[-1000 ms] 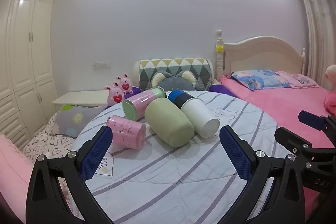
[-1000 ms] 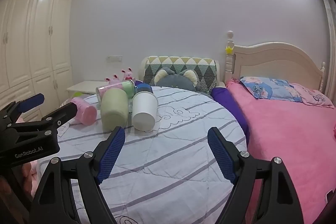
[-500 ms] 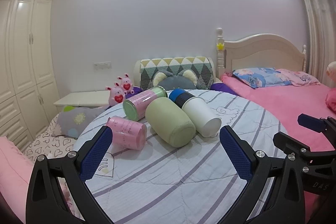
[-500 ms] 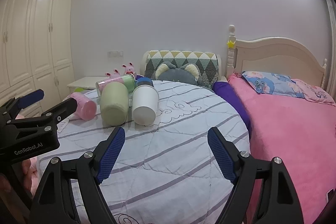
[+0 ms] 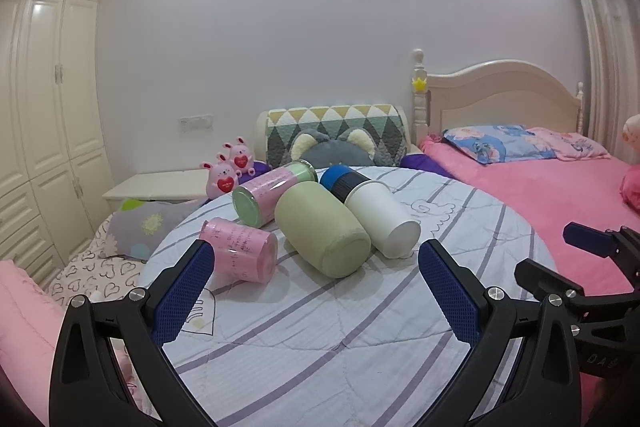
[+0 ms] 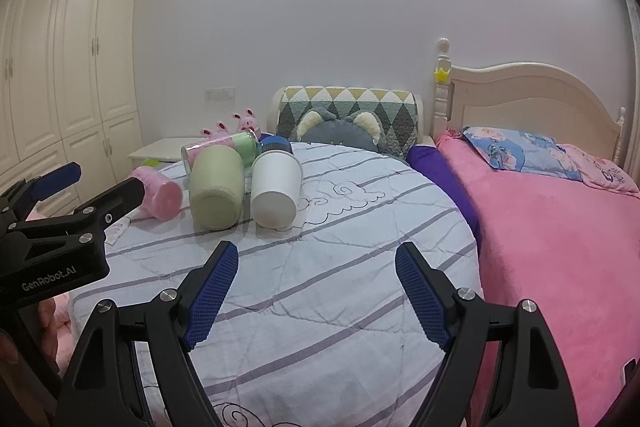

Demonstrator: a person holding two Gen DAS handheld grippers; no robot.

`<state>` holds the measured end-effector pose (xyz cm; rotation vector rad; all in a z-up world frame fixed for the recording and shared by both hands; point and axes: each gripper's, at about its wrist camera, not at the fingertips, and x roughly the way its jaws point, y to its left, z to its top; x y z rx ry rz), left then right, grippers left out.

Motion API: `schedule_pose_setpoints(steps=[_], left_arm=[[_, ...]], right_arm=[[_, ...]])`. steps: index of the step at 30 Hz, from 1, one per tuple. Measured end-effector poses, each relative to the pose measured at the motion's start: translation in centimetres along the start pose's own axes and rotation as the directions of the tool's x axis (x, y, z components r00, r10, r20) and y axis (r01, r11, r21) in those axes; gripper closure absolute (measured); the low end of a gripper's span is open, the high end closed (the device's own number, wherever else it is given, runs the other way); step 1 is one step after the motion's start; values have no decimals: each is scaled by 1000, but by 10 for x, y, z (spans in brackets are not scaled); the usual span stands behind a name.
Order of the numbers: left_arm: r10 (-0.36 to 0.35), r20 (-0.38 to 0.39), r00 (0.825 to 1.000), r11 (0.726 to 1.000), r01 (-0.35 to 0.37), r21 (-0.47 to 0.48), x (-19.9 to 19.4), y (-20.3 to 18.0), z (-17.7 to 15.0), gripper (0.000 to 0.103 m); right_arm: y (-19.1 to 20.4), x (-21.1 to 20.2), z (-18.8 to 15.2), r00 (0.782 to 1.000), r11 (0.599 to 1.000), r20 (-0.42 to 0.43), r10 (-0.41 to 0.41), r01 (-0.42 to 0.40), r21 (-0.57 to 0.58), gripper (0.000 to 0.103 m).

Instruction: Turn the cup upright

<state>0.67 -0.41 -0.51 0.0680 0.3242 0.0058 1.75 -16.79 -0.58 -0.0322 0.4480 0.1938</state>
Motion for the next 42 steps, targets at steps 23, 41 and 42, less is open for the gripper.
schedule_pose_setpoints(steps=[23, 41, 42], left_arm=[[19, -27, 999, 1000, -19, -8, 5, 9, 2, 0], [12, -172, 985, 991, -34, -127, 42, 66, 25, 0], [-3, -189, 982, 988, -25, -150, 46, 72, 27, 0]], right_arm=[[7, 4, 5, 1000, 1000, -20, 7, -7, -11, 21], [45, 42, 71, 988, 994, -132, 85, -93, -53, 21], [48, 48, 76, 982, 992, -152, 113, -121, -44, 21]])
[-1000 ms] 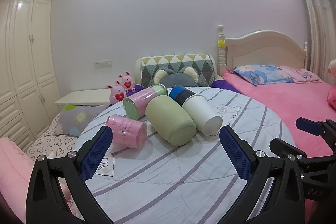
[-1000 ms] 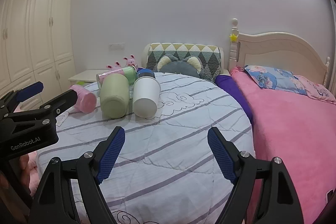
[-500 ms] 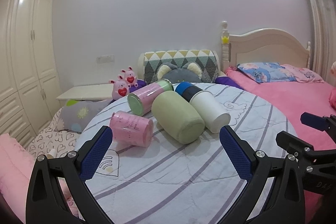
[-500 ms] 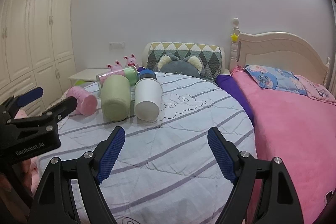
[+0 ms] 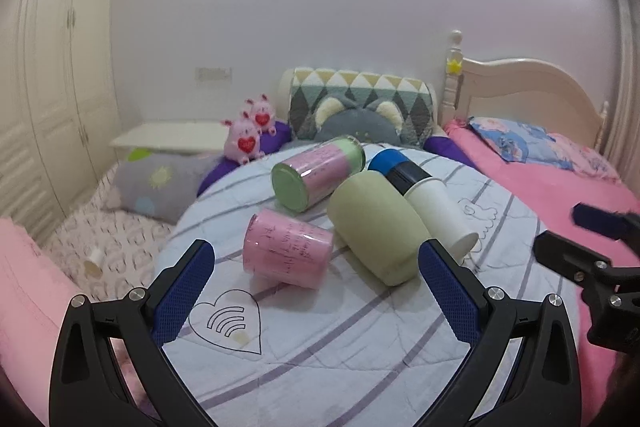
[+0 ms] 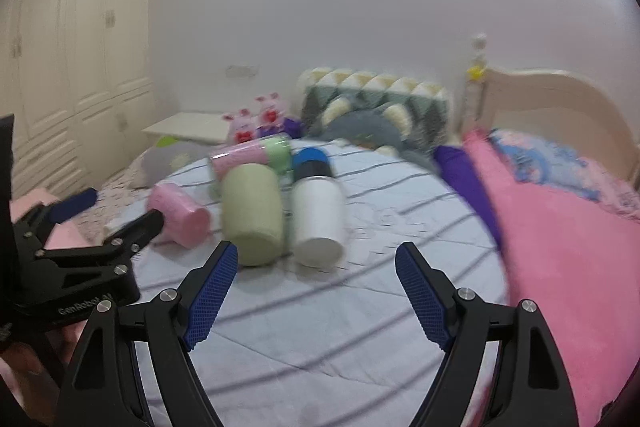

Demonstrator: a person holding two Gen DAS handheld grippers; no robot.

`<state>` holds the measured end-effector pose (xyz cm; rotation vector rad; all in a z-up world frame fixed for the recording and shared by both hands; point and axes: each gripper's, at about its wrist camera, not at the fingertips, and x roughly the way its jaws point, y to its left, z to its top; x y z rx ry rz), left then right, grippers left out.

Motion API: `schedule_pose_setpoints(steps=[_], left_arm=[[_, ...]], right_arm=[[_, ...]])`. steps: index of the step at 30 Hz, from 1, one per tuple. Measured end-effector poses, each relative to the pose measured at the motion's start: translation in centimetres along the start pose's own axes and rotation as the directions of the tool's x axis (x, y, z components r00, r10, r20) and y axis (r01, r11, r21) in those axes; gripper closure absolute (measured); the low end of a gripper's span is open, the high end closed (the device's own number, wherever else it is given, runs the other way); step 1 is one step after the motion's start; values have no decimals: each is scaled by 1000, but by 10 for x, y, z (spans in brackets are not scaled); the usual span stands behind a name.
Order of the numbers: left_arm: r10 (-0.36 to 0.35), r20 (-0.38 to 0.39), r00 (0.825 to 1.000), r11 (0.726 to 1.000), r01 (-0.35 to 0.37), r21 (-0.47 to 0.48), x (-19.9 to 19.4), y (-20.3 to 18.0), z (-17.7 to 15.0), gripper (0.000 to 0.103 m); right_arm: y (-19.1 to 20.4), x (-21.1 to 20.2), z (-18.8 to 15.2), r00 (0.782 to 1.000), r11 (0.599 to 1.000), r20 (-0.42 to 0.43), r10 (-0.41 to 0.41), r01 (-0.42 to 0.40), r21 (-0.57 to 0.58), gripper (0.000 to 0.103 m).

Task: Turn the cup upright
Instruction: 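Move the right gripper toward the pale green cup lying on its side, then close the right gripper on the pale green cup's rim and lift it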

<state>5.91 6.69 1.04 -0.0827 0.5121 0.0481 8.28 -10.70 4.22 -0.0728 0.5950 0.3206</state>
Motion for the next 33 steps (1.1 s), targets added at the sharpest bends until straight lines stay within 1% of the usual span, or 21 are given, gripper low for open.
schedule_pose_setpoints(steps=[2, 5, 7, 8, 9, 12, 13, 16, 20, 21, 23, 32, 33], left_arm=[[-7, -39, 999, 1000, 6, -25, 8, 7, 4, 0], [38, -97, 995, 998, -41, -36, 22, 15, 6, 0], [33, -133, 991, 998, -40, -51, 29, 22, 5, 0], [29, -150, 988, 997, -39, -62, 32, 26, 6, 0], [31, -164, 986, 997, -43, -69, 35, 29, 6, 0], [83, -217, 973, 992, -102, -77, 46, 42, 8, 0], [91, -228, 969, 991, -112, -79, 48, 46, 8, 0], [87, -259, 962, 986, -120, -114, 56, 62, 9, 0], [111, -287, 951, 980, -152, -125, 67, 76, 6, 0], [111, -296, 949, 979, -155, -129, 69, 81, 6, 0], [108, -306, 946, 977, -158, -144, 73, 88, 4, 0], [86, -325, 942, 976, -145, -165, 83, 102, 1, 0], [83, -331, 940, 976, -144, -163, 84, 101, 0, 0]], right_arm=[[3, 16, 13, 998, 999, -42, 53, -54, -5, 21], [13, 40, 28, 990, 996, -121, 73, -79, -46, 21], [20, 54, 36, 985, 994, -157, 76, -87, -64, 21], [23, 63, 40, 979, 992, -181, 91, -105, -72, 21], [27, 73, 44, 971, 989, -215, 103, -123, -80, 21], [37, 96, 50, 950, 983, -294, 105, -144, -114, 21], [41, 104, 51, 943, 980, -316, 104, -152, -130, 21], [53, 126, 53, 922, 972, -376, 94, -167, -165, 21], [58, 154, 54, 886, 972, -456, 79, -170, -162, 21], [59, 159, 54, 878, 972, -473, 73, -168, -162, 21], [61, 169, 52, 862, 973, -505, 32, -143, -182, 21], [68, 200, 46, 802, 975, -597, -10, -123, -182, 21], [66, 204, 45, 791, 978, -612, -6, -123, -169, 21]])
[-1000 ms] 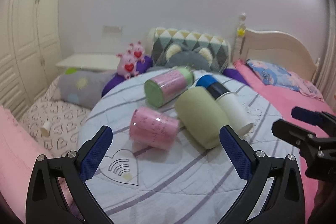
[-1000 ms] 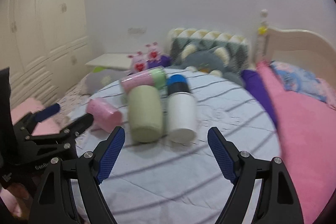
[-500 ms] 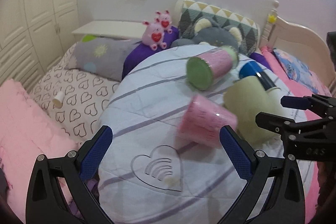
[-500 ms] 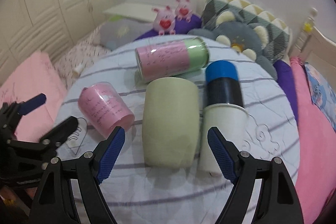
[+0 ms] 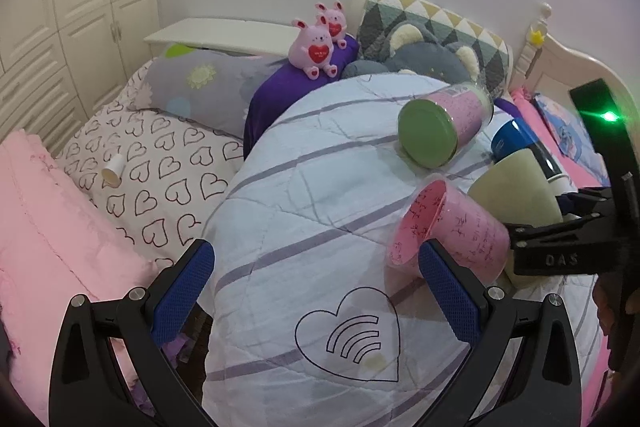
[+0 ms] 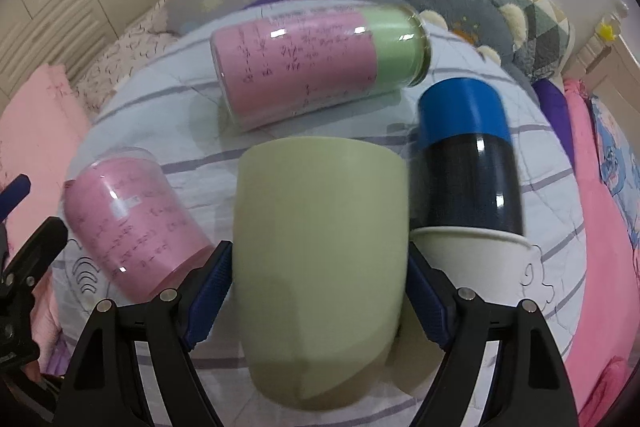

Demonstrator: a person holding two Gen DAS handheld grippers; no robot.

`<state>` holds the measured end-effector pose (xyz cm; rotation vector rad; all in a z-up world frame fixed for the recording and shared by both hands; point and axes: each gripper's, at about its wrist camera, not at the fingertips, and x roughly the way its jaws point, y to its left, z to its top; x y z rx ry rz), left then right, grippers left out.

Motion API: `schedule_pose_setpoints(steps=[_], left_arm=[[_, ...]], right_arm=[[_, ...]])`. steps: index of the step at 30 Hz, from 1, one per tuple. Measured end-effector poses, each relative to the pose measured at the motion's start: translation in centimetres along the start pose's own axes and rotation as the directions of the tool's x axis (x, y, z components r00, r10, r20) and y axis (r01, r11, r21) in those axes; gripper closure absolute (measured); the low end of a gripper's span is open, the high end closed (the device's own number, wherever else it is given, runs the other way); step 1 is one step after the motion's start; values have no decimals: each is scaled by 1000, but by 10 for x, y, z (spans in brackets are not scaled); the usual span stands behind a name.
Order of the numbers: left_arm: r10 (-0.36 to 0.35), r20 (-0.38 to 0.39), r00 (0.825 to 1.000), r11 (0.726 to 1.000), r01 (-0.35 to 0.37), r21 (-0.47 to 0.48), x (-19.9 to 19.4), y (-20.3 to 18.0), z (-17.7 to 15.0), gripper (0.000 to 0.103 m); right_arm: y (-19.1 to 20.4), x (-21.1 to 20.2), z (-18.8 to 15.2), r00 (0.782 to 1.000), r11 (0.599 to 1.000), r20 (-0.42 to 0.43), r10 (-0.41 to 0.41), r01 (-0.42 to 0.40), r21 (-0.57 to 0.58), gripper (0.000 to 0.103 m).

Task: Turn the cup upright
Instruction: 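Close the right gripper on the pale green cup's rim and lift it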

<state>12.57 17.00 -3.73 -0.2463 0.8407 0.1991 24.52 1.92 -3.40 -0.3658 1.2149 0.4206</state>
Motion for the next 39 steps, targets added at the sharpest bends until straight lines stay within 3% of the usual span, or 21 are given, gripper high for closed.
schedule_pose_setpoints(steps=[4, 12, 24, 30, 35, 39], left_arm=[[-10, -21, 1000, 1000, 11, 2, 4, 0, -4, 0], [-23, -20, 1000, 1000, 23, 11, -6, -1, -8, 0], [-50, -1, 999, 998, 50, 24, -24, -3, -16, 0], [-84, -19, 996, 992, 86, 98, -24, -10, -22, 0], [-88, -44, 995, 984, 94, 152, -23, -15, -28, 0], [-96, -51, 994, 967, 105, 230, -25, -25, -34, 0]], right_arm=[[-1, 5, 1, 999, 1000, -45, -18, 19, 19, 25], [-12, -13, -5, 993, 984, -57, 107, -97, 149, 25], [-15, -48, -22, 997, 979, -14, 80, -76, 188, 25], [-10, -56, -51, 991, 967, -37, 130, -119, 226, 25], [-11, -53, -88, 979, 929, -59, 195, -166, 330, 25], [-9, -51, -114, 980, 899, -56, 192, -153, 411, 25]])
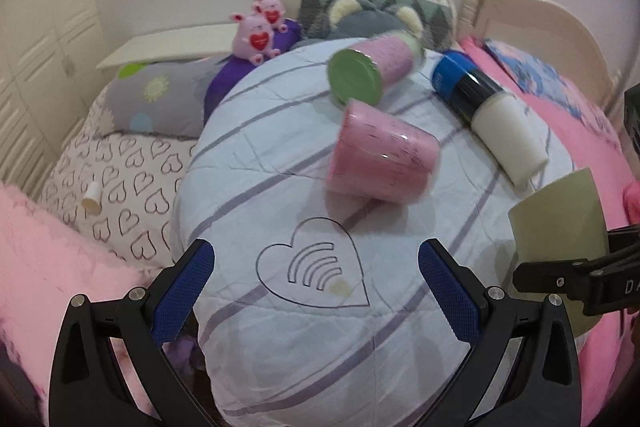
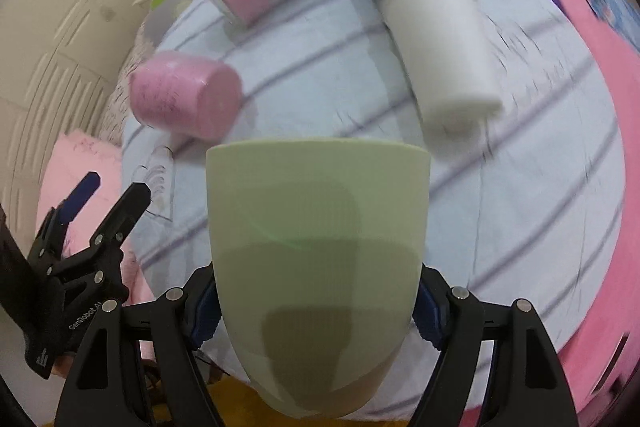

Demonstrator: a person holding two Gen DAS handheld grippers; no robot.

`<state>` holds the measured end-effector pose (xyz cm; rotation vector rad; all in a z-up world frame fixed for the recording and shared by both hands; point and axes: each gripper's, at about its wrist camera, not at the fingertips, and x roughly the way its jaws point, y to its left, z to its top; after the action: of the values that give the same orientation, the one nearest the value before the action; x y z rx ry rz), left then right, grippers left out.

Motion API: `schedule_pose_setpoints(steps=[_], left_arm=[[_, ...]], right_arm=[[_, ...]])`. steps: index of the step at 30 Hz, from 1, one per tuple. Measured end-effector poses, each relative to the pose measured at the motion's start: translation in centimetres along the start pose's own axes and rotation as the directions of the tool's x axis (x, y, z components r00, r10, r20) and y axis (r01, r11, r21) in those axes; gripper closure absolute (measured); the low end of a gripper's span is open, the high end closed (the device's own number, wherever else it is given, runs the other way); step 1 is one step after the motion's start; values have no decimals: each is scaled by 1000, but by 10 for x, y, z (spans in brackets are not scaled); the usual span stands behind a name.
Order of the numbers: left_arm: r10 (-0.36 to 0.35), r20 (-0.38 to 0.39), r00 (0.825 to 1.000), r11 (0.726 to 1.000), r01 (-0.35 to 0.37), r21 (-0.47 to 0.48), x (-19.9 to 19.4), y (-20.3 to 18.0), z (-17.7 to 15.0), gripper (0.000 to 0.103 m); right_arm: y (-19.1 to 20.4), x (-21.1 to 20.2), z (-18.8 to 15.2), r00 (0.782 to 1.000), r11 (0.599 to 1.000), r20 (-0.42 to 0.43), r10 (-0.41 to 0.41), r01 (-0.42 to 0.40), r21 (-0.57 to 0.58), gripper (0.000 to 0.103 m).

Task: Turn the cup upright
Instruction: 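Close the right gripper on the pale green cup's rim and lift it, then carry the pale green cup with the right gripper and lower it onto the quilt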

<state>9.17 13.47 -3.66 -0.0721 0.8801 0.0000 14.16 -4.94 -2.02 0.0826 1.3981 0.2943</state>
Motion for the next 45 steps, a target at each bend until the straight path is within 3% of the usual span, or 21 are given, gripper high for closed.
schedule_pose_setpoints(steps=[8, 13, 16, 21, 30, 42, 45], left_arm=[[-34, -25, 999, 990, 37, 138, -2, -17, -4, 0], [-41, -43, 998, 983, 48, 177, 3, -24, -5, 0], [-51, -42, 998, 985, 57, 162, 1, -23, -4, 0], [-66, -26, 998, 986, 69, 152, -7, -23, -3, 0], [-31, 1, 1000, 989, 30, 145, -20, -28, -3, 0], [-5, 50, 999, 998, 2, 67, -49, -28, -3, 0], [-15, 58, 998, 999, 13, 41, -56, -33, -4, 0]], right_arm=[[-15, 11, -24, 1000, 982, 6, -17, 15, 187, 25], [-15, 9, -23, 999, 979, 30, -36, 30, 202, 24], [-10, 0, -22, 994, 981, 60, -93, 81, 177, 23], [-8, -3, -19, 995, 986, 51, -86, 78, 148, 23], [3, -2, -9, 995, 993, 51, -90, 85, 87, 23], [18, -46, -8, 976, 992, 193, -106, 116, -44, 23], [10, -59, -12, 970, 994, 234, -73, 91, -68, 23]])
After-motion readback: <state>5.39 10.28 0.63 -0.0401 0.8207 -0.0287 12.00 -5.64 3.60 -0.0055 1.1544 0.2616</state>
